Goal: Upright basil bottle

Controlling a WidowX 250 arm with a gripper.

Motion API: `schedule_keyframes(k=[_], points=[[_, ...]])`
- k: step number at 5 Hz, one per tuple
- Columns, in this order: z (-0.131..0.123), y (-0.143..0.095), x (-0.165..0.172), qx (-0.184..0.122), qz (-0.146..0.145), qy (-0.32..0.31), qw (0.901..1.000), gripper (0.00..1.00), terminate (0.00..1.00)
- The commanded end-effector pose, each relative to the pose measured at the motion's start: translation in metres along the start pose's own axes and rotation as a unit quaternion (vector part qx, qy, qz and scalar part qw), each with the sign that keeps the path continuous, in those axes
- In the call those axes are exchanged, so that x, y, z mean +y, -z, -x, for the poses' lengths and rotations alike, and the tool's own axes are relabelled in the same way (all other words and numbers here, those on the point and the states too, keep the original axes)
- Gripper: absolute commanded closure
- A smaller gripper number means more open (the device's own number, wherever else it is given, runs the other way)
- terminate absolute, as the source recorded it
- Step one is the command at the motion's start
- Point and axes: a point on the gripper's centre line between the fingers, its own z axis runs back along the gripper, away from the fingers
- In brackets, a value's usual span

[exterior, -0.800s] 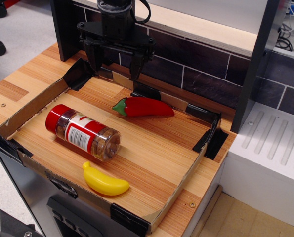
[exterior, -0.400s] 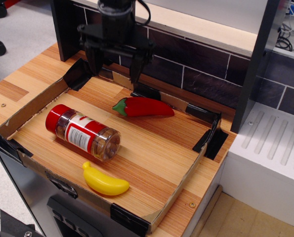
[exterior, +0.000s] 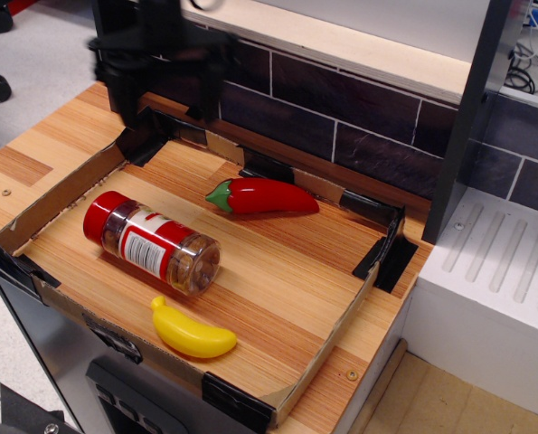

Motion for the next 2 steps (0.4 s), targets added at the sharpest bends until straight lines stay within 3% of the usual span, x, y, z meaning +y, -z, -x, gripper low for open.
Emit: schedule_keyframes(k=[1, 2], points=[[0.010, -0.006, 0.033, -0.031, -0.029, -0.236, 0.9709, 0.00, 0.00], [0.017, 0.006, 0.040, -0.032, -0.040, -0.294, 0.9545, 0.00, 0.00]])
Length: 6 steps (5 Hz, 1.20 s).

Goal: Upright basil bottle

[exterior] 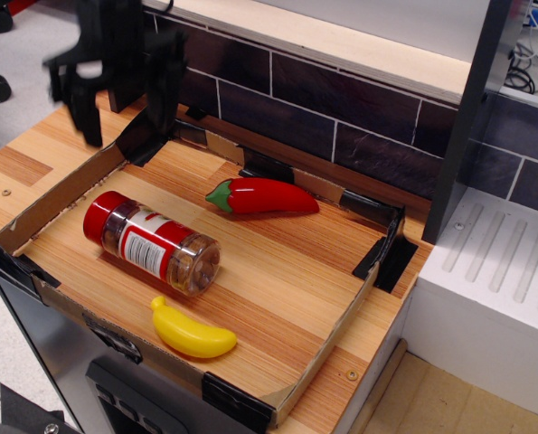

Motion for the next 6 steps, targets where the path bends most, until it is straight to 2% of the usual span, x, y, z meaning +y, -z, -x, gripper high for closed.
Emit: schedule_keyframes(k=[1, 3, 5, 6], points=[[0.003, 0.007, 0.014, -0.042, 0.039, -0.068, 0.9961, 0.00, 0.00], [0.008, 0.024, 0.025, -0.048, 0.060, -0.100, 0.9920, 0.00, 0.00], [0.010, 0.040, 0.027, -0.062, 0.065, -0.147, 0.9851, 0.00, 0.00], [0.011, 0.048, 0.027, -0.067, 0.057, -0.158, 0.9835, 0.00, 0.00]])
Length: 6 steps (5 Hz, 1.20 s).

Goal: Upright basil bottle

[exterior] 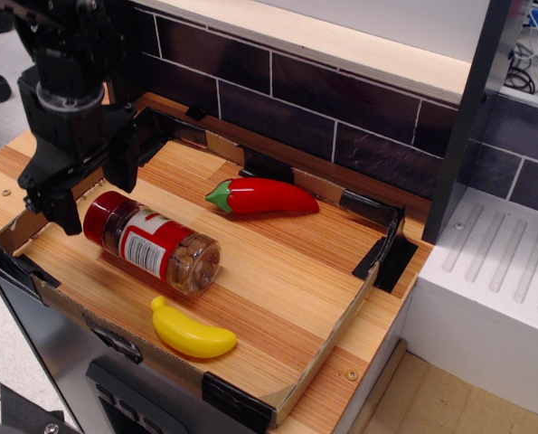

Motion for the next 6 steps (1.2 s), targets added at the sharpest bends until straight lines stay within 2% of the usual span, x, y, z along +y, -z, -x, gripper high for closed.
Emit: schedule_keyframes(k=[1, 4, 5, 6], points=[[0.009, 0.007, 0.001, -0.019, 0.005, -0.006, 0.9998, 0.00, 0.00], [0.014, 0.024, -0.001, -0.022, -0.005, 0.015, 0.9996, 0.00, 0.00], [0.014, 0.024, -0.002, -0.018, -0.007, 0.014, 0.9997, 1.00, 0.00], [0.011, 0.015, -0.007, -0.018, -0.003, 0.017, 0.9997, 1.00, 0.00]])
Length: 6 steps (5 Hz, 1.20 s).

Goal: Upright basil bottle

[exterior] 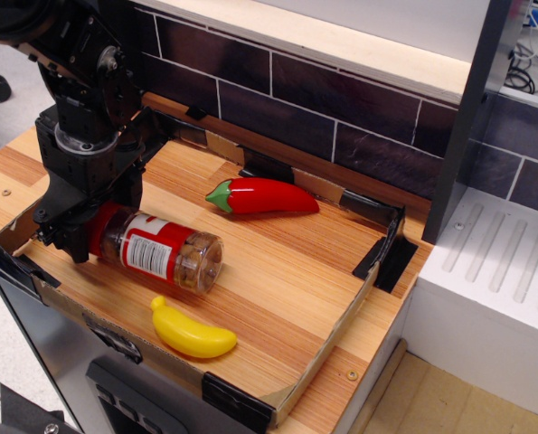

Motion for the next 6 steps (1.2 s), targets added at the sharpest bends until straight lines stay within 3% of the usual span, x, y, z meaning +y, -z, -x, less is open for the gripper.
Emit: schedule_keyframes(k=[1, 3, 4, 5, 6], points=[[-0.005, -0.031, -0.015, 0.001, 0.014, -0.006, 0.9999, 1.00, 0.00], [-0.011, -0.076, -0.025, 0.000, 0.041, 0.006, 0.9992, 1.00, 0.00], [-0.011, -0.092, -0.022, -0.026, 0.057, 0.037, 0.9973, 1.00, 0.00], [-0.012, -0.106, -0.018, -0.083, 0.076, 0.068, 0.9913, 1.00, 0.00], [-0.011, -0.109, -0.018, -0.108, 0.074, 0.086, 0.9876, 1.00, 0.00]])
